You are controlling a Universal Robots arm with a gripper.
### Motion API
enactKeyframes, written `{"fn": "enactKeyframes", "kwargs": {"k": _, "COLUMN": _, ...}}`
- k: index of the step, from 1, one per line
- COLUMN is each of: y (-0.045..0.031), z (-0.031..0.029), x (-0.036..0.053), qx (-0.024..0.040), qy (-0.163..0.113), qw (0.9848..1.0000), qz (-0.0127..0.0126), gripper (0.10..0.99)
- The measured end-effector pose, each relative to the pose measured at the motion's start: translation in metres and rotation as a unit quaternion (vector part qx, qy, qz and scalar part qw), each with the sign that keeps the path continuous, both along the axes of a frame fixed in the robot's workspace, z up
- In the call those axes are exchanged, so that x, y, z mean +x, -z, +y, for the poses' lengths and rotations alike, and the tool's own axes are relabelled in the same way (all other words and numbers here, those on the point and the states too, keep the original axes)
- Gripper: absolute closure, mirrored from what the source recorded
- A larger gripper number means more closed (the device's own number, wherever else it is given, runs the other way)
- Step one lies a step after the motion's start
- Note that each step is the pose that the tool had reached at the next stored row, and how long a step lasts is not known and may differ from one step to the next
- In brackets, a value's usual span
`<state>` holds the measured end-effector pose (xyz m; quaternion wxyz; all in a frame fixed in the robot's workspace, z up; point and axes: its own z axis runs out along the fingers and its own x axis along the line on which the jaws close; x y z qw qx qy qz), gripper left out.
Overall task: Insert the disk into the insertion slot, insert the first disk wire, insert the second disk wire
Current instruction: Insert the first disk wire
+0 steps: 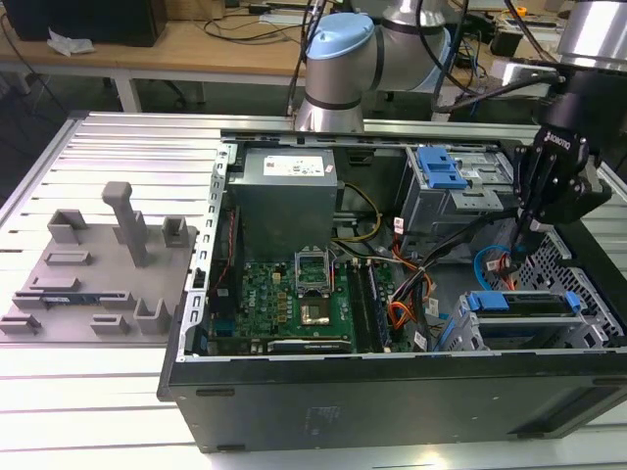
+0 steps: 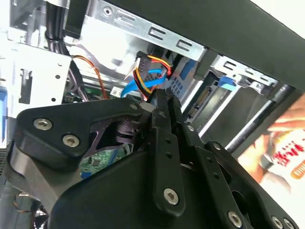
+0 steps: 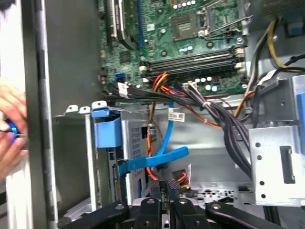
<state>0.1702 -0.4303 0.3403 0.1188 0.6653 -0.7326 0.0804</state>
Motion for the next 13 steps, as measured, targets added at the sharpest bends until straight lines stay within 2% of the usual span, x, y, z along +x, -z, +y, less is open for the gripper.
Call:
{"fn": "enactKeyframes", "kwargs": {"k": 2, "y": -0.0001, "z": -0.0047, "x": 0.0000, "qx": 0.0126, "qy": 0.000, "qw": 0.9999, "qz": 0.0000, "gripper": 0.922}}
{"fn": "enactKeyframes", "kwargs": {"k": 5, "y": -0.0013, "z": -0.0128, "x": 0.0006, "qx": 0.0154, "qy": 0.000, "qw": 0.9999, "qz": 0.0009, "gripper": 0.922}}
{"fn": "enactKeyframes", "kwargs": {"k": 9, "y": -0.0033, "z": -0.0193, "x": 0.0078, "qx": 0.0157, "qy": 0.000, "qw": 0.9998, "qz": 0.0102, "gripper": 0.922}}
{"fn": "enactKeyframes", "kwargs": {"k": 10, "y": -0.0034, "z": -0.0220, "x": 0.0086, "qx": 0.0167, "qy": 0.000, "qw": 0.9998, "qz": 0.0115, "gripper": 0.922}}
{"fn": "enactKeyframes", "kwargs": {"k": 11, "y": -0.0033, "z": -0.0247, "x": 0.0086, "qx": 0.0188, "qy": 0.000, "qw": 0.9998, "qz": 0.0116, "gripper": 0.922}}
{"fn": "enactKeyframes", "kwargs": {"k": 12, "y": -0.0037, "z": -0.0357, "x": 0.0087, "qx": 0.0253, "qy": 0.000, "qw": 0.9996, "qz": 0.0116, "gripper": 0.922}}
{"fn": "enactKeyframes", "kwargs": {"k": 13, "y": -0.0051, "z": -0.0424, "x": 0.0088, "qx": 0.0293, "qy": 0.000, "qw": 0.9995, "qz": 0.0116, "gripper": 0.922}}
